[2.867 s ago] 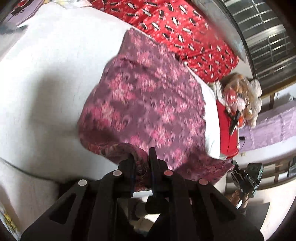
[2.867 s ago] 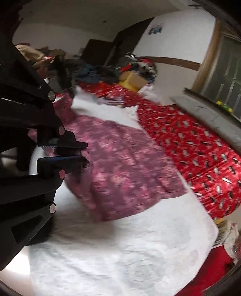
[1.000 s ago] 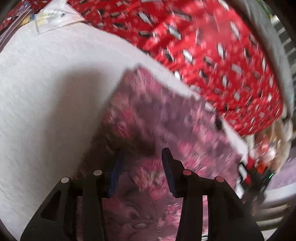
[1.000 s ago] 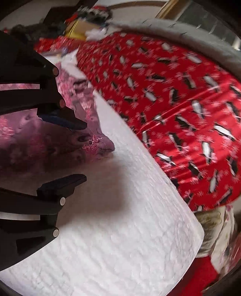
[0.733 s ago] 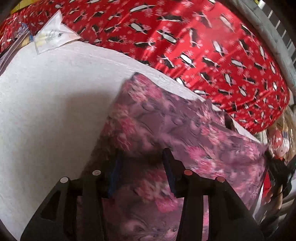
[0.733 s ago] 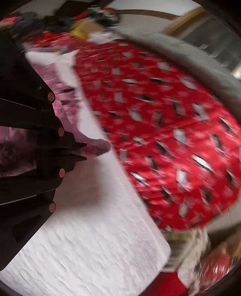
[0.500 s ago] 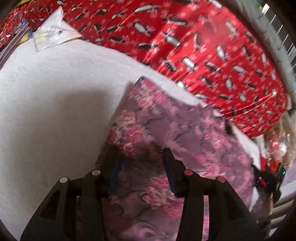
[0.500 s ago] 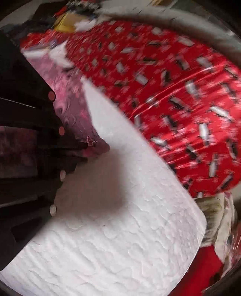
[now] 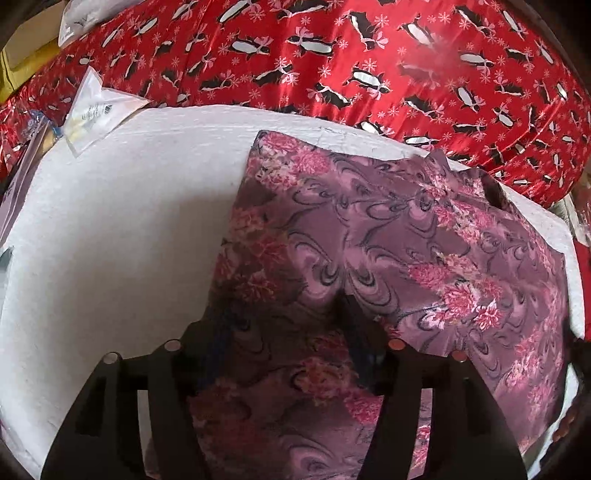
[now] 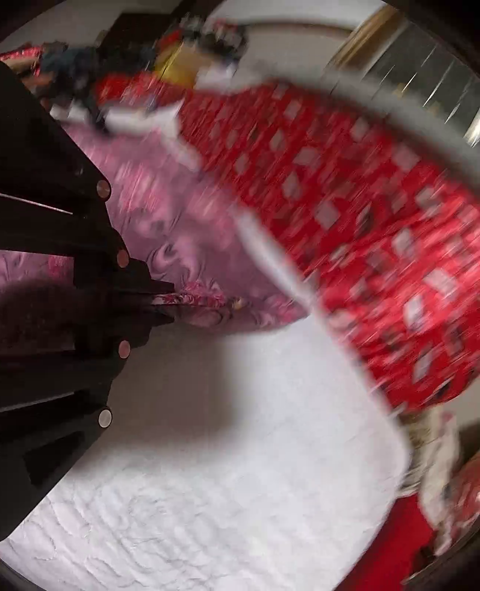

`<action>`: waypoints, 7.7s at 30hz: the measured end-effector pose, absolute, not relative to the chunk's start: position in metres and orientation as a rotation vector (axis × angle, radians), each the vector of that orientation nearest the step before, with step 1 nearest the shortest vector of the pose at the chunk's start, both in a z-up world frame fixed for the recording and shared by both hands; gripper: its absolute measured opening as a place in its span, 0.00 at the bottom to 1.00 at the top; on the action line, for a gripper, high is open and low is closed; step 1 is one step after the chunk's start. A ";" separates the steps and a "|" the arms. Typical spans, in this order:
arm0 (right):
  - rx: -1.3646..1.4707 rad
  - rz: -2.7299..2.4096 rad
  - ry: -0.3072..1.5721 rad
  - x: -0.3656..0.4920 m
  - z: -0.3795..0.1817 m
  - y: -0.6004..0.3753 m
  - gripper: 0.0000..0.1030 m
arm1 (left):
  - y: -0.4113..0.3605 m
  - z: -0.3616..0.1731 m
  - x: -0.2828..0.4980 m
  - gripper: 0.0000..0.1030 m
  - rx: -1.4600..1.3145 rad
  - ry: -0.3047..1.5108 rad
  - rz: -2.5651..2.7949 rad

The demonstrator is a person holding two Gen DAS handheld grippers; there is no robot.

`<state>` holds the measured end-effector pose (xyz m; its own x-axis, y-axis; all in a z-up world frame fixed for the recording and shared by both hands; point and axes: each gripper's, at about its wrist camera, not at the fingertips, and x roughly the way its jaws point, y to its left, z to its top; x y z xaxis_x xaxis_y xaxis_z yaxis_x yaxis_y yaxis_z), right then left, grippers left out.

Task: Fold small clothes

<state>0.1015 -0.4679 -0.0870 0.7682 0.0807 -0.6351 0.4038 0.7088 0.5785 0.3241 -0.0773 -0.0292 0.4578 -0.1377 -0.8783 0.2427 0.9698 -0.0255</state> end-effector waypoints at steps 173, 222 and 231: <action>0.902 0.072 0.535 0.041 -0.088 -0.458 0.38 | -0.193 0.062 0.245 0.58 -0.101 1.290 -0.683; 0.720 0.026 0.531 0.096 -0.031 -0.450 0.08 | -0.192 -0.014 0.256 0.58 -0.205 1.431 -0.702; 0.889 -0.065 0.580 0.065 -0.071 -0.478 0.28 | -0.194 -0.021 0.251 0.61 -0.135 1.444 -0.686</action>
<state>0.0649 -0.4782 -0.0711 0.8454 0.1807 -0.5027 0.2876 0.6391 0.7134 0.2514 -0.1943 -0.0205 -0.0263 -0.5059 -0.8622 0.3494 0.8035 -0.4821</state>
